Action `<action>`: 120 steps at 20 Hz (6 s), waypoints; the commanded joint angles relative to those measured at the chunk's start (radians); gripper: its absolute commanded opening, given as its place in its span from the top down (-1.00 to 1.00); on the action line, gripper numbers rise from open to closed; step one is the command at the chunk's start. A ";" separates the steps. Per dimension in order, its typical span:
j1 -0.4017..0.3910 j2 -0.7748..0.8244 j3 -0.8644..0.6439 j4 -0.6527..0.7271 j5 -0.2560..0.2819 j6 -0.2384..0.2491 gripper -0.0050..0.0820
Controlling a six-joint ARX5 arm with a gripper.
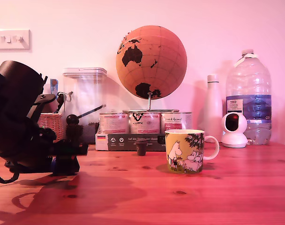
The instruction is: Pick up the coffee capsules on the table and drop them inside the coffee cup
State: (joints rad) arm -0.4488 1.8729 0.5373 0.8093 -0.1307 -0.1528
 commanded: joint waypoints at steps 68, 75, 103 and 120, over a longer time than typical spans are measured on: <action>-0.169 -0.306 0.436 -0.553 0.590 0.135 0.16; -0.187 -0.188 0.587 -0.687 0.565 0.135 0.16; -0.248 0.292 1.241 -1.352 0.410 0.250 0.16; -0.261 0.294 1.245 -1.386 0.369 0.256 -0.84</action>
State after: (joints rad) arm -0.7048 2.1365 1.7748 -0.5789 0.2398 0.0978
